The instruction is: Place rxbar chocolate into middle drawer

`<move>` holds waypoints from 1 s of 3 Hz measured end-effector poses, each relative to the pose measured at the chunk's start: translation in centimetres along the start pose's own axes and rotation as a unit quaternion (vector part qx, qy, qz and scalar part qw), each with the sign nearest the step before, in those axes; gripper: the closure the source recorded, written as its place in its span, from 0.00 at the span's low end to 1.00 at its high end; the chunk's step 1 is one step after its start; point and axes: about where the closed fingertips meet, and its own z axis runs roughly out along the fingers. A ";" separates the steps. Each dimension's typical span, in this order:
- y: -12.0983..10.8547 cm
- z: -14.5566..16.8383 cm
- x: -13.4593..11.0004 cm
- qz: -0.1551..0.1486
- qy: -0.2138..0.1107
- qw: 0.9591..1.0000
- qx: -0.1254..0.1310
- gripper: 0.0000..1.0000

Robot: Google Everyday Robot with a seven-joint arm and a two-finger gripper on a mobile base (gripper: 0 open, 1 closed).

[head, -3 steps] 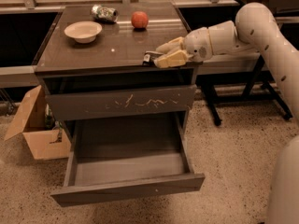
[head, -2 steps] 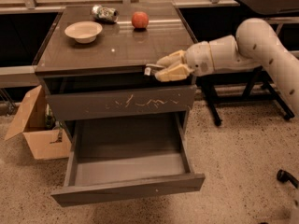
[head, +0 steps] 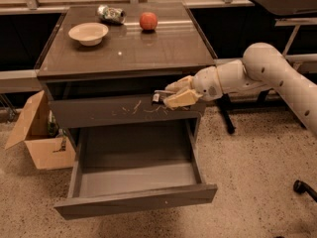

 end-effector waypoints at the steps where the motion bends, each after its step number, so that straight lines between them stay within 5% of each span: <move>1: 0.2 0.9 2.6 -0.011 0.005 1.000 -0.007 1.00; 3: 2.1 4.3 11.4 -0.067 0.018 0.997 -0.027 1.00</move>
Offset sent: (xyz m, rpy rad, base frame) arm -0.0346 -0.0183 -0.1193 -0.0874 -0.1087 0.1134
